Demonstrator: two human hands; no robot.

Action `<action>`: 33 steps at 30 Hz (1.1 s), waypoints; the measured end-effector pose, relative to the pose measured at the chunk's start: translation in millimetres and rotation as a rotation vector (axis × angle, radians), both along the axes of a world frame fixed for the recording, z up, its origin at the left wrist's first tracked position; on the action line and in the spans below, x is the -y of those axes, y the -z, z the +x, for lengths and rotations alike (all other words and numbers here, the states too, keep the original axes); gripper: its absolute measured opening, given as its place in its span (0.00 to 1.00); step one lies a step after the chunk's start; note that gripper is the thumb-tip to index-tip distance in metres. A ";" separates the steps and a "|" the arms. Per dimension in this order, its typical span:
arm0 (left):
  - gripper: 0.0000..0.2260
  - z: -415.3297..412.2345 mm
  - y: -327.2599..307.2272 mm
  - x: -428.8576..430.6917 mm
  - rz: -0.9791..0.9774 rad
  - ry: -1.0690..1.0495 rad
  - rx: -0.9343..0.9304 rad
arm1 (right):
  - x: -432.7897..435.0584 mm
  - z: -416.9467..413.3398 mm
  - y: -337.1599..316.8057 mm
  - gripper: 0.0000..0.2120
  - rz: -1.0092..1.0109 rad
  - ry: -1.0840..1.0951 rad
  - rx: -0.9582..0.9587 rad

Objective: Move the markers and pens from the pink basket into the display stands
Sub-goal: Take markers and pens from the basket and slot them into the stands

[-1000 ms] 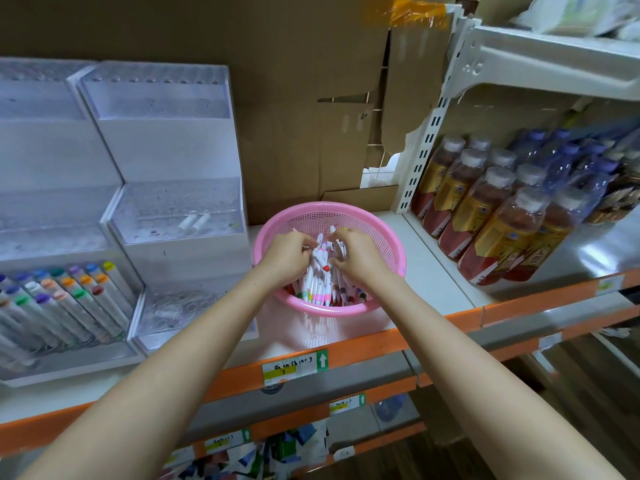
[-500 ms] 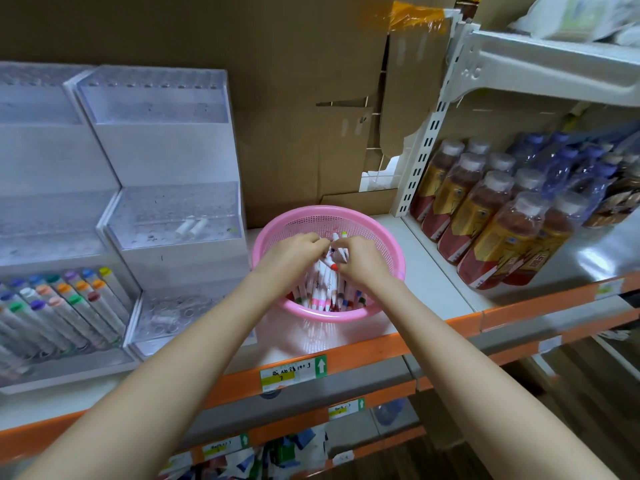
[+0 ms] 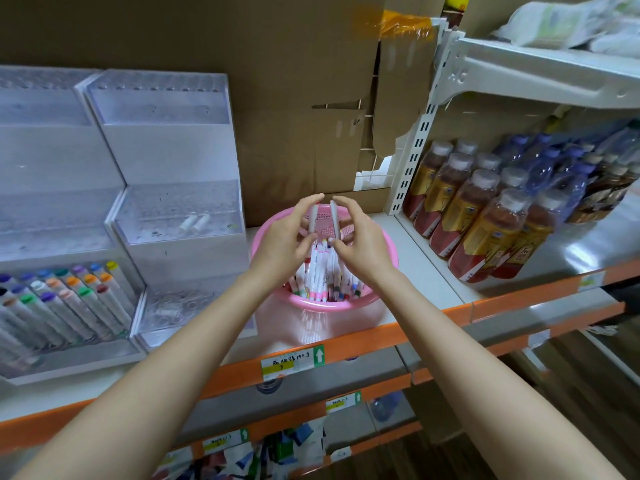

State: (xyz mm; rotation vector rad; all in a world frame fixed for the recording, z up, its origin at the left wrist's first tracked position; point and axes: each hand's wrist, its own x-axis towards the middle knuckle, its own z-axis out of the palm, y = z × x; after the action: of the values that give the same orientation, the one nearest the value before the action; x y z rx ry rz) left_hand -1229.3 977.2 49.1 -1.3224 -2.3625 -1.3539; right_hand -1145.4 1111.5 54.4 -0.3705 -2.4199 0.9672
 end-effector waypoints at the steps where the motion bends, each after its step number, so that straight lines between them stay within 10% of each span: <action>1: 0.28 0.6 -0.6 4.4 0.004 -0.008 -0.007 | 4.5 1.3 -3.8 0.32 -0.004 -0.006 -0.018; 33: 0.24 -16.2 -32.5 313.6 0.222 -0.307 -0.061 | 307.0 -48.4 -27.2 0.28 -0.013 -0.317 -0.227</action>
State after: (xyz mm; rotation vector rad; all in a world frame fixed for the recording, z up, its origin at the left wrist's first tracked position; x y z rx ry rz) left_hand -1245.5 663.5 81.6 -0.8874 -2.1861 -1.4069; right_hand -1193.7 804.6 81.6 0.1198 -2.3025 1.0925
